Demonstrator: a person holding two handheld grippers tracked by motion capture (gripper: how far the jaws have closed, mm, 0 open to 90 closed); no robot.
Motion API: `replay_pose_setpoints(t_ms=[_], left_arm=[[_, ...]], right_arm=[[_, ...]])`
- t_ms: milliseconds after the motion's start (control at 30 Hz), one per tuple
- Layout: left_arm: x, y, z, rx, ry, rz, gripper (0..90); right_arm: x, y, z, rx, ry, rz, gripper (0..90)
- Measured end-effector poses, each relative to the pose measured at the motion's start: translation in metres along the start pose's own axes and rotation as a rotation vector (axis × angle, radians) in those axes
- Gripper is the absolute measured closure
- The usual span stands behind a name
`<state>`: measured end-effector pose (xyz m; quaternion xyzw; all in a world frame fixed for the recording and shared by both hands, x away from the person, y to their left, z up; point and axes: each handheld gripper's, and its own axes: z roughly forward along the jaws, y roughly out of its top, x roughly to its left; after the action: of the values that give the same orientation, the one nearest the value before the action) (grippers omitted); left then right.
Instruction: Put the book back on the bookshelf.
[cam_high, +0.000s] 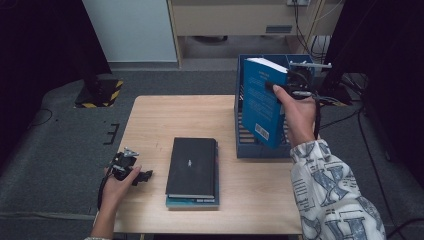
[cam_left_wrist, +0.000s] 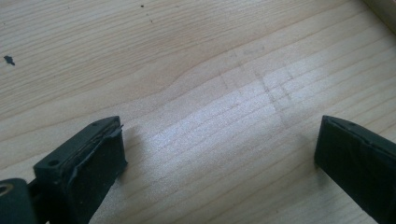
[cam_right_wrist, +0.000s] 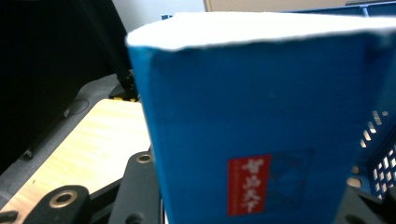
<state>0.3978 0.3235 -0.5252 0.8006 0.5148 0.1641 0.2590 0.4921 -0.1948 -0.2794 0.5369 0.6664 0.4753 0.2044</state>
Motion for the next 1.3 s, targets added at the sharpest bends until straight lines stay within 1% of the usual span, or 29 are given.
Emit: replay_pose_setpoints(t_ms=[167, 467, 533, 667, 933, 1133, 1300], left_arm=[[0.0, 0.0, 0.0, -0.001, -0.001, 0.004, 0.9], [0.0, 0.0, 0.0, -0.002, -0.002, 0.004, 0.9], [0.0, 0.0, 0.0, -0.003, -0.002, 0.006, 0.9], [0.001, 0.0, 0.001, -0.005, -0.003, 0.008, 0.9], [0.001, 0.0, 0.0, -0.007, -0.006, 0.009, 1.1], [0.001, 0.0, 0.0, -0.006, -0.007, 0.011, 1.0], [0.001, 0.0, 0.001, -0.007, -0.007, 0.011, 0.9]], right_arm=[[0.003, 0.001, 0.003, -0.023, -0.02, 0.011, 60.7], [0.006, 0.002, 0.012, -0.034, -0.045, 0.017, 60.8], [0.006, 0.002, 0.014, -0.037, -0.057, 0.005, 60.7], [0.006, 0.0, 0.017, -0.044, -0.065, 0.001, 60.7], [0.014, 0.002, 0.027, -0.047, -0.073, -0.003, 60.7], [0.014, 0.002, 0.034, -0.057, -0.085, 0.027, 60.7], [0.014, 0.0, 0.039, -0.068, -0.109, 0.024, 60.6]])
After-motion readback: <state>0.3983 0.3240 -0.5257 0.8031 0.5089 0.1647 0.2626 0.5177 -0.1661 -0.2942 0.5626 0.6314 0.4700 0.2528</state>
